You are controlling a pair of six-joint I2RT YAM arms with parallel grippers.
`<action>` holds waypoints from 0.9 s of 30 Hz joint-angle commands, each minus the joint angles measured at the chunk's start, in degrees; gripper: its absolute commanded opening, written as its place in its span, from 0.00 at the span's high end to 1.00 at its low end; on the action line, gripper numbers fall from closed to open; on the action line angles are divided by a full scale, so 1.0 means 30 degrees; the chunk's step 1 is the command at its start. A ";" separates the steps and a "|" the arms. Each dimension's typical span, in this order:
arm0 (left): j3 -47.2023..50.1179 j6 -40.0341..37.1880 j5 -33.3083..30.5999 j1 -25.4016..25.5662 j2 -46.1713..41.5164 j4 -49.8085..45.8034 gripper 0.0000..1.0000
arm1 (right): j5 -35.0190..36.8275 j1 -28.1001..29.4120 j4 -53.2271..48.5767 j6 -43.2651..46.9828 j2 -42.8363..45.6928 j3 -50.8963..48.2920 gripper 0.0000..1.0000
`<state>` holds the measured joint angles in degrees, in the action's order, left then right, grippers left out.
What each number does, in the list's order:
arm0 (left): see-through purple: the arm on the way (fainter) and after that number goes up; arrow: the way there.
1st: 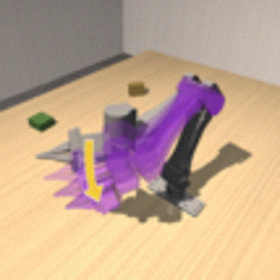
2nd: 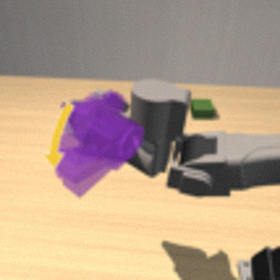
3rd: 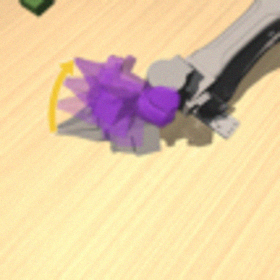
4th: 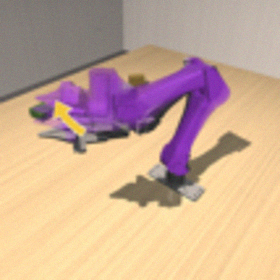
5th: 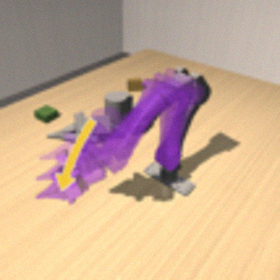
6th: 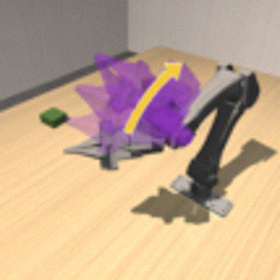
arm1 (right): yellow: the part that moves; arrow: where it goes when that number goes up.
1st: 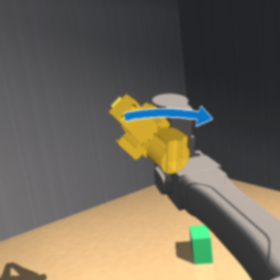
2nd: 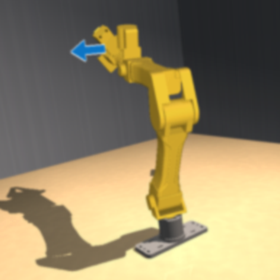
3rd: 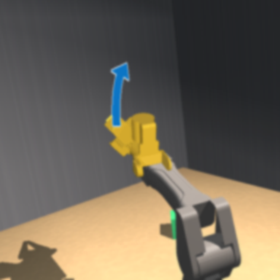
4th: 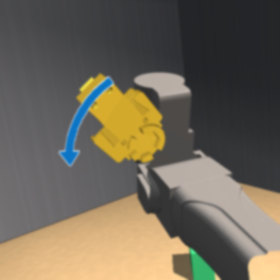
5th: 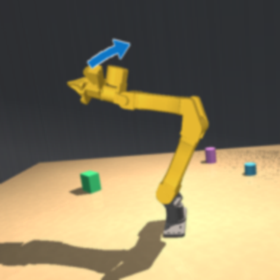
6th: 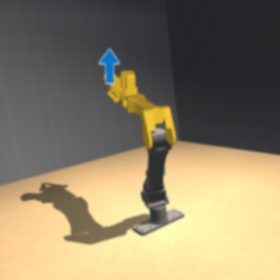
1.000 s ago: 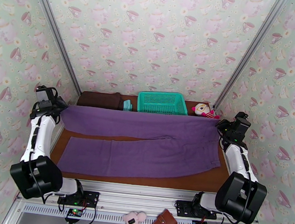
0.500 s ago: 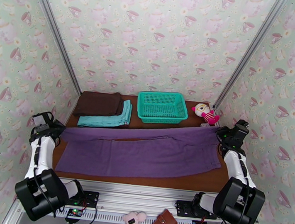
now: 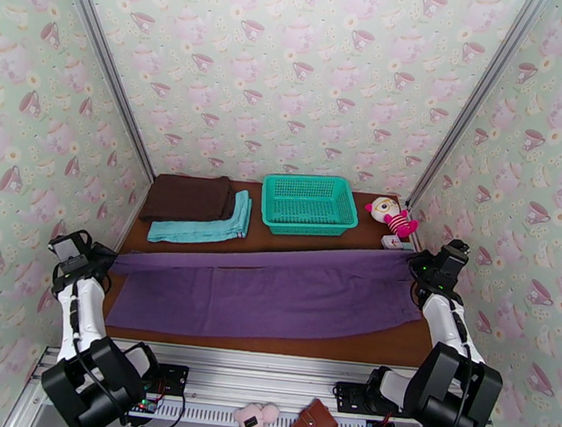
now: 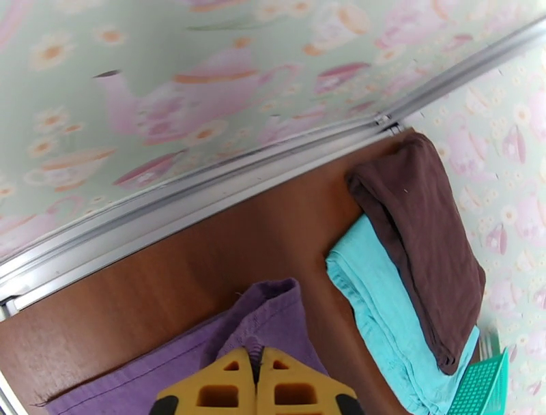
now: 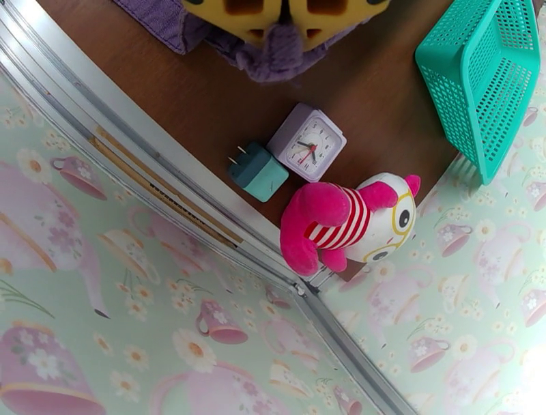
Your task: Fold and stack the trousers
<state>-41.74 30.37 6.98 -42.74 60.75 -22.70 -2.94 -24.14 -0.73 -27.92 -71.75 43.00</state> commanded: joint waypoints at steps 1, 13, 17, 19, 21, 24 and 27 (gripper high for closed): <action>0.0295 0.0746 0.0167 -0.0799 -0.0426 0.0788 1.00 | 0.1602 -0.0451 0.0683 -0.0361 0.0555 -0.0300 1.00; 0.1326 0.1678 0.2301 -0.2636 -0.1569 0.0675 1.00 | 0.3323 -0.0727 0.0127 -0.0833 0.2340 -0.1741 1.00; 0.1394 0.1609 0.3035 -0.2983 -0.1647 0.0218 1.00 | 0.4156 -0.0742 -0.0508 -0.1127 0.3114 -0.2055 1.00; 0.1548 0.1491 0.3333 -0.3164 -0.1698 0.0056 1.00 | 0.4742 -0.0742 -0.0873 -0.1290 0.3424 -0.2245 1.00; 0.1729 0.1455 0.3686 -0.3401 -0.1835 -0.0127 1.00 | 0.5359 -0.0764 -0.1434 -0.1518 0.3524 -0.2323 1.00; 0.2008 0.1615 0.4267 -0.4129 -0.2213 -0.0328 1.00 | 0.6547 -0.0815 -0.2470 -0.2120 0.3457 -0.2279 1.00; 0.2391 0.1795 0.5374 -0.5291 -0.2502 -0.0431 1.00 | 0.7463 -0.0888 -0.3343 -0.2646 0.3085 -0.2093 1.00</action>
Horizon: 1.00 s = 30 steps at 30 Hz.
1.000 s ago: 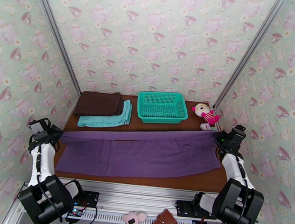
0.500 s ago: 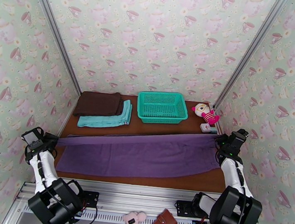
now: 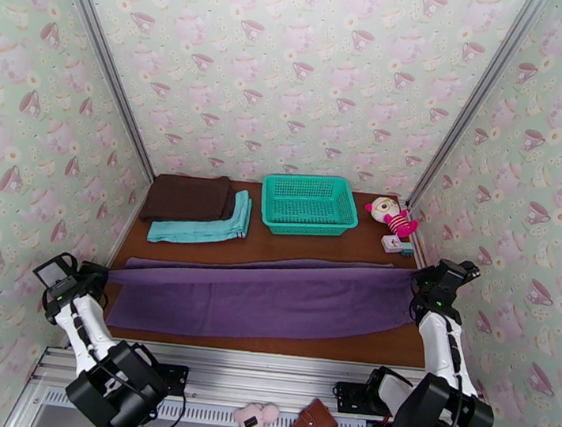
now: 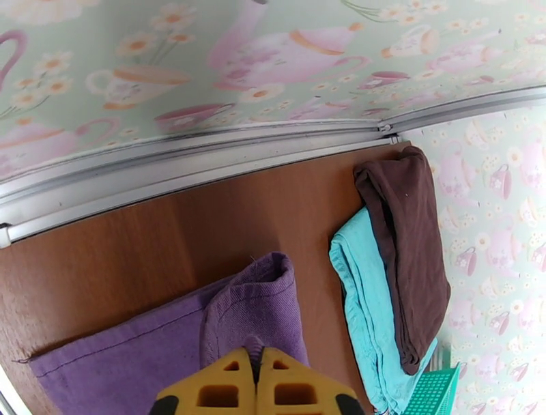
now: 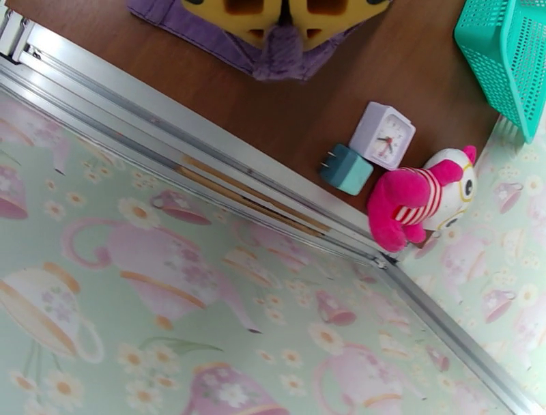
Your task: Fold and stack the trousers
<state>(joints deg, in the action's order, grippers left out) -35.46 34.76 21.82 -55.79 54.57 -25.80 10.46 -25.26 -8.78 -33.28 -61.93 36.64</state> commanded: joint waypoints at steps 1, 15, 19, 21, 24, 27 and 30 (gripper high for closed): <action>0.0455 0.0357 0.0869 -0.1338 -0.0492 0.0573 1.00 | 0.3370 -0.0517 -0.1030 -0.1137 -0.0359 0.0158 1.00; 0.2692 0.1101 0.6973 -0.4028 -0.3403 0.2464 0.65 | 0.5179 -0.0590 0.0024 -0.2418 0.3751 -0.2515 0.22; 0.1942 0.0540 0.5392 -0.3387 -0.5192 0.1756 0.41 | 0.3930 -0.0586 0.0386 -0.1952 0.4726 -0.2121 0.05; 0.1297 -0.0181 0.4225 -0.1384 -0.5631 0.1798 0.40 | -0.0460 -0.0529 0.1980 -0.1066 0.3977 -0.1813 0.07; -0.0395 -0.2619 0.1490 0.5509 -0.4734 0.0445 0.46 | -0.6149 0.1803 0.2581 0.0334 0.1556 -0.0265 0.18; -0.1430 -0.4616 -0.0377 1.4248 -0.2329 -0.1002 0.42 | -0.6651 0.8577 -0.1496 0.5030 -0.0619 0.3062 0.19; -0.2114 -0.5533 -0.1791 2.1356 0.1193 -0.1886 0.38 | -0.7427 1.4594 -0.5463 0.8419 -0.3467 0.5397 0.18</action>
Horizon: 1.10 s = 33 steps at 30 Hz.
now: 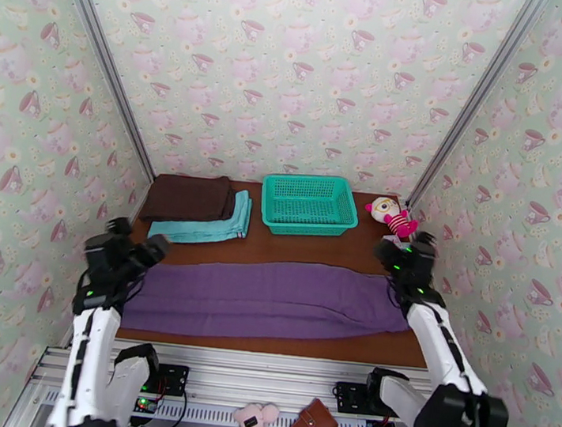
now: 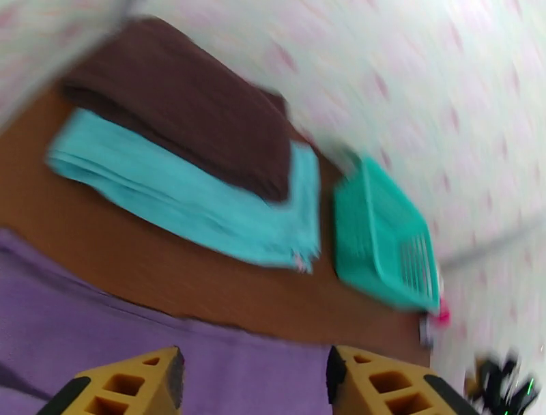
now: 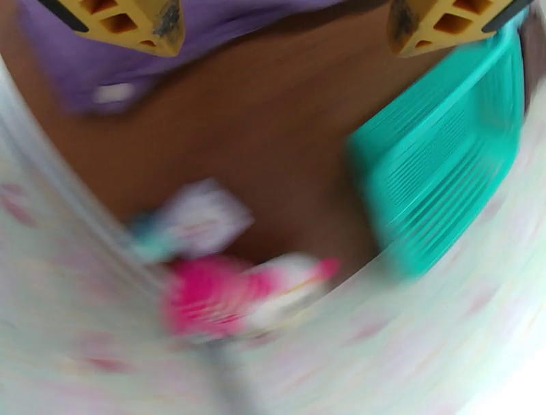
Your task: Fold and stack the trousers
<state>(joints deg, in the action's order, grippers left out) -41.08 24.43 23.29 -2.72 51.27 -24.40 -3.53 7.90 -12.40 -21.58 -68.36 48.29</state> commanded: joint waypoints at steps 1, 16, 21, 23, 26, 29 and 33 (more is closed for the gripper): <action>-0.0565 -0.2414 -0.2736 0.5356 0.3600 -0.2799 0.38 | -0.2584 0.5141 -0.5260 0.5019 -0.2260 0.2035 0.19; -0.0360 -0.3718 -0.3901 1.0891 0.9852 -0.1789 0.35 | -0.0253 1.1282 -0.8414 0.4699 -0.9192 0.3703 0.22; -0.0650 -0.3503 -0.4611 1.1500 1.0607 -0.1680 0.37 | -0.0404 1.2049 -0.8517 0.4648 -1.0324 0.3729 0.25; -0.0863 -0.3399 -0.4657 1.1632 1.0751 -0.1873 0.38 | -0.0406 1.2325 -0.8736 0.4596 -1.0510 0.3794 0.29; -0.0984 -0.3113 -0.5029 1.1794 1.0617 -0.2180 0.38 | -0.0700 1.2564 -0.8815 0.4420 -1.0419 0.3715 0.38; -0.0798 -0.2805 -0.5346 1.1788 1.0143 -0.2251 0.38 | -0.0736 1.2716 -0.8844 0.4269 -1.0026 0.3502 0.52; -0.0528 -0.2475 -0.5415 1.1798 0.9438 -0.2310 0.38 | -0.0691 1.2889 -0.8903 0.4150 -0.9248 0.3163 0.73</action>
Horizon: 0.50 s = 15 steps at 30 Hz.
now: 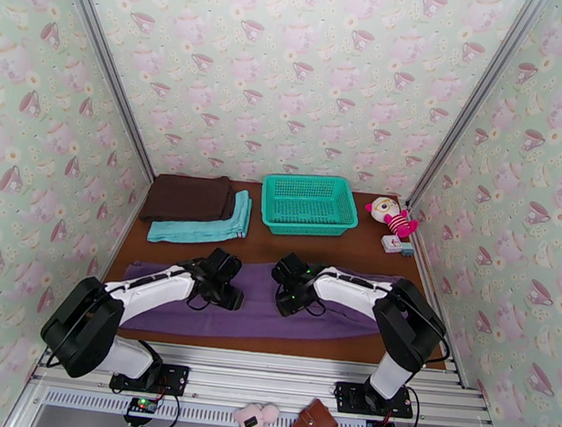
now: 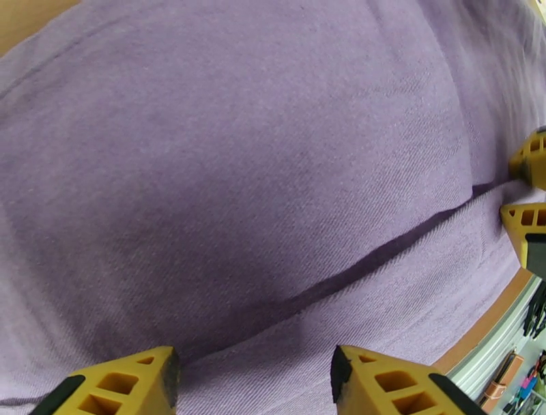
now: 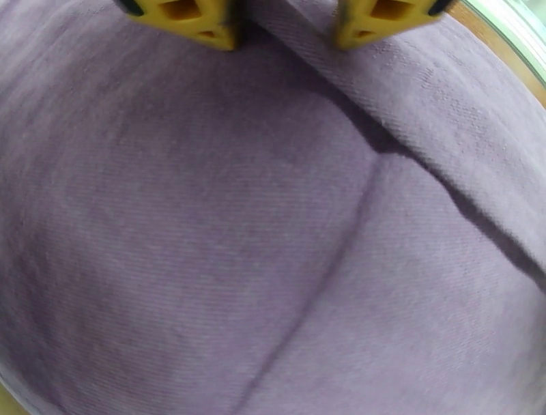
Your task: Fold and stack the trousers
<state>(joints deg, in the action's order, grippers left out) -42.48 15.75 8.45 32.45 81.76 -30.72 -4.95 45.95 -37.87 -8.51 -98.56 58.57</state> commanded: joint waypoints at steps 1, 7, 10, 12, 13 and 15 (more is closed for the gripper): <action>-0.0009 0.0483 -0.0512 0.0082 -0.0921 -0.0309 0.38 | -0.0253 0.0284 -0.0458 -0.0220 0.1058 -0.0350 0.80; -0.0101 0.1088 -0.1156 0.0055 -0.3126 -0.1107 0.38 | -0.0102 0.1097 -0.0850 -0.0461 0.2990 -0.1308 1.00; -0.0234 0.1317 -0.1531 0.0056 -0.3928 -0.1762 0.38 | -0.0053 0.1443 -0.1126 -0.0963 0.3863 -0.1958 1.00; -0.0240 0.1614 -0.1701 0.0078 -0.4286 -0.2126 0.38 | 0.0169 0.1721 -0.1261 -0.1409 0.4311 -0.2382 1.00; -0.0139 0.1677 -0.1625 0.0084 -0.4437 -0.2152 0.38 | 0.0311 0.1829 -0.1306 -0.1636 0.4483 -0.2583 1.00; 0.0006 0.1723 -0.1449 0.0085 -0.4732 -0.2153 0.38 | 0.0404 0.2129 -0.1223 -0.2083 0.4920 -0.3036 1.00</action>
<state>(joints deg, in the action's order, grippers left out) -42.48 19.62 5.02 32.47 68.90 -35.31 -4.84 51.27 -39.77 -11.90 -85.67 51.42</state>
